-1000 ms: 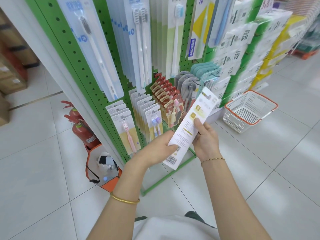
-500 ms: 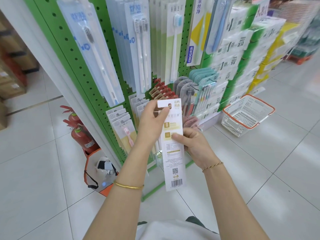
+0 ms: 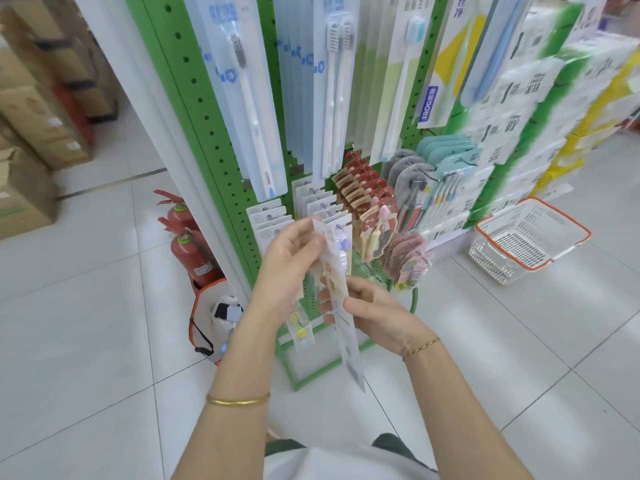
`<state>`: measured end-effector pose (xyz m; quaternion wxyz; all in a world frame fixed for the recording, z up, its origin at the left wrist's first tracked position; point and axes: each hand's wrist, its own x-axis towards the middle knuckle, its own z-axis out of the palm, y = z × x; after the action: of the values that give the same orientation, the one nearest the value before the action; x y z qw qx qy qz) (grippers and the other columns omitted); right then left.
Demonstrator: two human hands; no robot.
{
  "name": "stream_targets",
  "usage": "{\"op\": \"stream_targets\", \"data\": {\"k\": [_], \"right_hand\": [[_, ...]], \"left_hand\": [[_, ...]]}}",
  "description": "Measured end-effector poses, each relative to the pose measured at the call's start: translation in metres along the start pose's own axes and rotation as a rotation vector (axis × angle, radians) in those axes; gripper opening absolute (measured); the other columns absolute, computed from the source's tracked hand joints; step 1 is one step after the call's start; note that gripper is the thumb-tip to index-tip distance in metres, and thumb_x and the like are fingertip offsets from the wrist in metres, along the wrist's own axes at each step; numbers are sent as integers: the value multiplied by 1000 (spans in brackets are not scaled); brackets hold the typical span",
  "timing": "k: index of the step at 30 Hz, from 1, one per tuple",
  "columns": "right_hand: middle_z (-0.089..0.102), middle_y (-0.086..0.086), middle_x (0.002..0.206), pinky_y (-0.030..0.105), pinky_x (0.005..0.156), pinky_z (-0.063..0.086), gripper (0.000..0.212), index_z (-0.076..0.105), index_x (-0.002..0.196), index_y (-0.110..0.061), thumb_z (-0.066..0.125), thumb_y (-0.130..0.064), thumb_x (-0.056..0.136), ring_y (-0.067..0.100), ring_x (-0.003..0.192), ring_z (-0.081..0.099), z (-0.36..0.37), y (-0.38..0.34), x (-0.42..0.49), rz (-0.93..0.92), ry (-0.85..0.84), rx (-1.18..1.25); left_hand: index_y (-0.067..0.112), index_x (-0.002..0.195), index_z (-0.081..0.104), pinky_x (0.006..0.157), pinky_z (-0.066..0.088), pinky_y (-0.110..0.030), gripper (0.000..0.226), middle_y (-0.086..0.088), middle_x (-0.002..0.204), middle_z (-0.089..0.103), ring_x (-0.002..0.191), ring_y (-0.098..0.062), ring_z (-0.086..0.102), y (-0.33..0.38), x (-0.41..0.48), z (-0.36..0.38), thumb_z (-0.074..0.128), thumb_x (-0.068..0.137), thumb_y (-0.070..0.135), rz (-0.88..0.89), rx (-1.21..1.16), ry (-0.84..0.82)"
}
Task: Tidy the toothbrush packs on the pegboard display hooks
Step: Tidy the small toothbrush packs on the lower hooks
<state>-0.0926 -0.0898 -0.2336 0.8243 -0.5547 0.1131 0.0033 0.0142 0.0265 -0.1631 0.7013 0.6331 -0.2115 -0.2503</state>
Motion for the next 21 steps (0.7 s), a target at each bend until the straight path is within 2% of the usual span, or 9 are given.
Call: {"op": "stream_targets", "data": {"k": [2, 5, 8, 11, 16, 21], "right_hand": [[61, 2, 121, 42, 103, 43, 71, 54, 122, -18, 82, -37, 60, 22, 117, 57, 10, 3, 12, 2, 167, -179], [52, -4, 119, 24, 92, 42, 62, 45, 121, -20, 81, -30, 71, 16, 115, 50, 36, 2, 27, 32, 387, -453], [48, -5, 113, 22, 80, 39, 69, 42, 125, -14, 80, -37, 72, 12, 102, 49, 60, 6, 38, 13, 559, -687], [43, -9, 102, 26, 69, 37, 67, 42, 118, -15, 76, -49, 72, 16, 93, 52, 72, 13, 45, -13, 664, -878], [52, -2, 100, 31, 64, 40, 63, 42, 109, -14, 72, -55, 72, 22, 92, 57, 78, 19, 56, -3, 707, -1075], [54, 1, 101, 33, 63, 42, 61, 39, 104, -14, 73, -54, 73, 25, 90, 59, 78, 28, 70, 11, 734, -1086]], "left_hand": [[17, 111, 63, 90, 51, -26, 20, 2, 105, 67, 96, -7, 63, 1, -1, -15, 59, 93, 9, 79, 160, 228], [18, 104, 64, 87, 51, -27, 12, -1, 107, 67, 94, -7, 61, 1, -2, -34, 58, 93, 17, 94, 242, 391], [21, 97, 63, 79, 49, -18, 7, 0, 102, 68, 90, -8, 61, -4, -3, -43, 58, 93, 24, 36, 278, 373], [17, 96, 63, 73, 47, -11, 8, 4, 93, 66, 82, -5, 60, -13, -2, -46, 64, 89, 21, 11, 327, 362], [13, 90, 61, 66, 43, -5, 2, 7, 83, 62, 74, -3, 55, -22, 4, -49, 62, 89, 12, -5, 412, 360], [10, 93, 61, 63, 40, -4, 4, 8, 79, 58, 71, -1, 52, -29, 13, -55, 58, 91, 8, -23, 468, 374]]}}
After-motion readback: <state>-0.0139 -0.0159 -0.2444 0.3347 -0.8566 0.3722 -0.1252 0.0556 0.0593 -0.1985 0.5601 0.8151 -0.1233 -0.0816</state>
